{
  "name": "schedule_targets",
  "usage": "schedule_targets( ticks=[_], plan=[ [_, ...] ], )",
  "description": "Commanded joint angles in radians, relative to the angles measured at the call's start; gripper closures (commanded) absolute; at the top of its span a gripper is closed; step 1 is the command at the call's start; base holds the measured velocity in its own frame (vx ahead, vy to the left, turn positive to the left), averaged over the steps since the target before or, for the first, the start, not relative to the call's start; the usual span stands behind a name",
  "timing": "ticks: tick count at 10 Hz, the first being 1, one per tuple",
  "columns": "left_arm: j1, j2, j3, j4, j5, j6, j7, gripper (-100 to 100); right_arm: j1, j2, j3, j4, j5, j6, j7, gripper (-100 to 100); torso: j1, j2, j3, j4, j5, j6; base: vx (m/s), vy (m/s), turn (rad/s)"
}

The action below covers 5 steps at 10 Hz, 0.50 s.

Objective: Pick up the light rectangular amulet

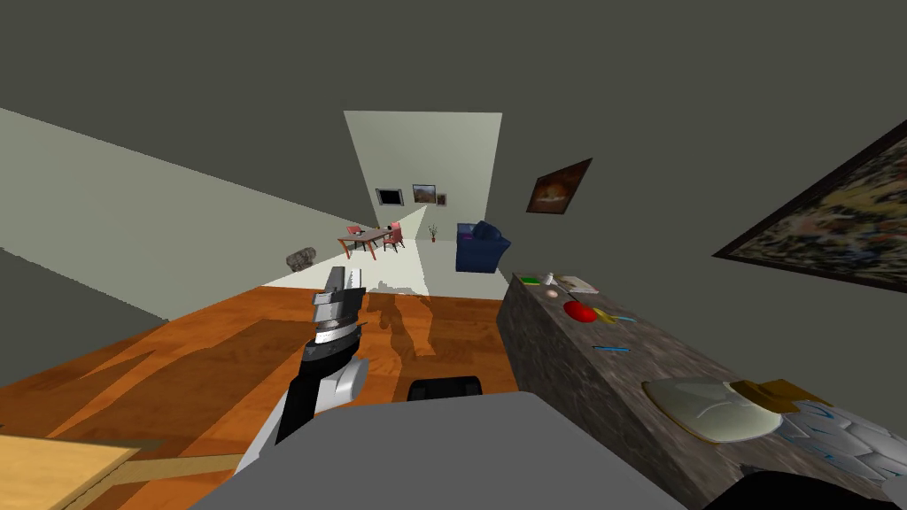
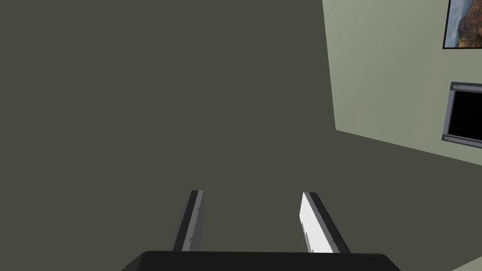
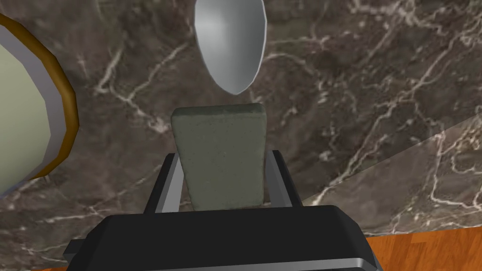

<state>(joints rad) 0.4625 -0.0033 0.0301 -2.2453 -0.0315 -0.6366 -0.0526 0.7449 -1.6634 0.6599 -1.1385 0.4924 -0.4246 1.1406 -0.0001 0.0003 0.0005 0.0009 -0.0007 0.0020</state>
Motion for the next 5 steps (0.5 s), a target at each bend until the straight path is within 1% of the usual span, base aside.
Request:
schedule_targets(
  ticks=[1,2,3,4,5],
  plan=[
    [0.000,0.000,0.000,0.000,0.000,0.000,0.000,0,0.000,0.000,0.000,0.000,0.000,0.000,0.000,0,0.000,0.000,0.000,0.000,0.000,0.000,0.000,0.000,0.000],
    [0.000,0.000,0.000,0.000,0.000,0.000,0.000,0,0.009,-0.032,-0.014,-0.005,-0.022,-0.020,0.008,100,0.000,0.000,0.000,0.000,0.000,0.000,-0.017,0.024,-0.099],
    [0.000,0.000,0.000,0.000,0.000,0.000,0.000,0,0.009,-0.054,-0.018,-0.010,-0.030,-0.033,0.007,100,0.002,0.001,0.000,0.000,0.001,0.001,-0.028,0.035,-0.105],
    [0.000,0.000,0.000,0.000,0.000,0.000,0.000,0,0.013,-0.045,-0.017,-0.013,-0.028,-0.021,0.008,100,0.003,0.002,0.001,0.000,0.001,0.001,-0.012,0.016,-0.018],
    [0.000,0.000,0.000,0.000,0.000,0.000,0.000,0,0.013,-0.047,-0.017,-0.013,-0.029,-0.023,0.008,0,0.002,0.001,0.001,0.000,0.001,0.001,0.000,0.000,0.000]
  ],
)
